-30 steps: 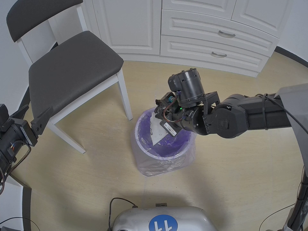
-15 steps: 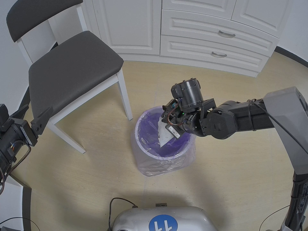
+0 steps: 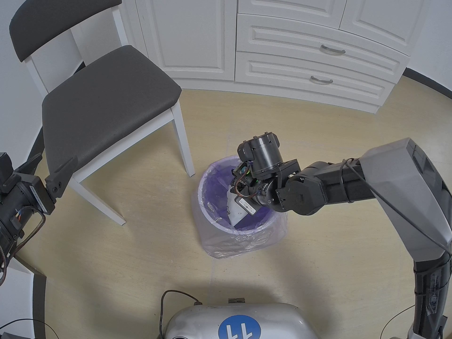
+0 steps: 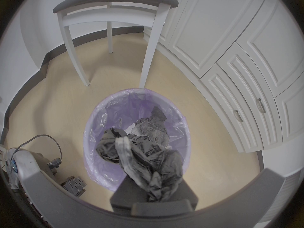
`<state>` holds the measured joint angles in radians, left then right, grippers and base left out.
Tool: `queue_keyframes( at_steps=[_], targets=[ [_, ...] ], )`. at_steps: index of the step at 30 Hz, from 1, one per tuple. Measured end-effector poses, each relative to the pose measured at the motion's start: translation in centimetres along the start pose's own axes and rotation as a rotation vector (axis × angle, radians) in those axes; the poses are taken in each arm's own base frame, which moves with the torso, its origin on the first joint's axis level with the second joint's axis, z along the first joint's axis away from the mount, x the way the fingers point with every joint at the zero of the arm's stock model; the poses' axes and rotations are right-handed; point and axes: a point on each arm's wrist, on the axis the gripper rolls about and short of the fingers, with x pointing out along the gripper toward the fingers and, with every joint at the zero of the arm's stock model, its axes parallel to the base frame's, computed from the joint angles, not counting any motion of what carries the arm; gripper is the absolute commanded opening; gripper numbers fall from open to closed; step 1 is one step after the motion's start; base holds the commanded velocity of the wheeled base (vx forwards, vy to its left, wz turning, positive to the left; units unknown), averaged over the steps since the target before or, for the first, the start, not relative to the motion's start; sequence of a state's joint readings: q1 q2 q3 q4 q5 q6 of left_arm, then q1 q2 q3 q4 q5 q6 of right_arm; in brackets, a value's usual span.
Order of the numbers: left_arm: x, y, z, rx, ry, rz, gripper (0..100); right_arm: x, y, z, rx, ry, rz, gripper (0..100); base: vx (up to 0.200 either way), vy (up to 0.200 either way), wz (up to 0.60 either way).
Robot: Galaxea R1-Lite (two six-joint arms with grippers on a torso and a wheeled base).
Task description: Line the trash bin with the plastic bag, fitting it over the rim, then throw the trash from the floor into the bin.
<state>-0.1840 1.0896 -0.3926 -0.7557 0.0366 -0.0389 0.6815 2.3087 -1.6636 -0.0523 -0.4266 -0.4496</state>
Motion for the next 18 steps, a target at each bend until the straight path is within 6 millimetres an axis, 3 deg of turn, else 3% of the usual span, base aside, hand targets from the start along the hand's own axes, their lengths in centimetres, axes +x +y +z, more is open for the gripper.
queue_keyframes(
  at_steps=[11, 18],
  targets=[
    [0.1, 0.0, -0.1, 0.000, 0.006, 0.000, 100, 2.9, 0.5, -0.6, 0.018, 0.008, -0.015, 0, 0.000, 0.000, 0.00],
    [0.1, 0.0, -0.1, 0.000, 0.007, 0.003, 100, 4.7, -0.9, -0.6, 0.049, -0.007, -0.057, 0, 0.000, 0.000, 0.00]
  ],
)
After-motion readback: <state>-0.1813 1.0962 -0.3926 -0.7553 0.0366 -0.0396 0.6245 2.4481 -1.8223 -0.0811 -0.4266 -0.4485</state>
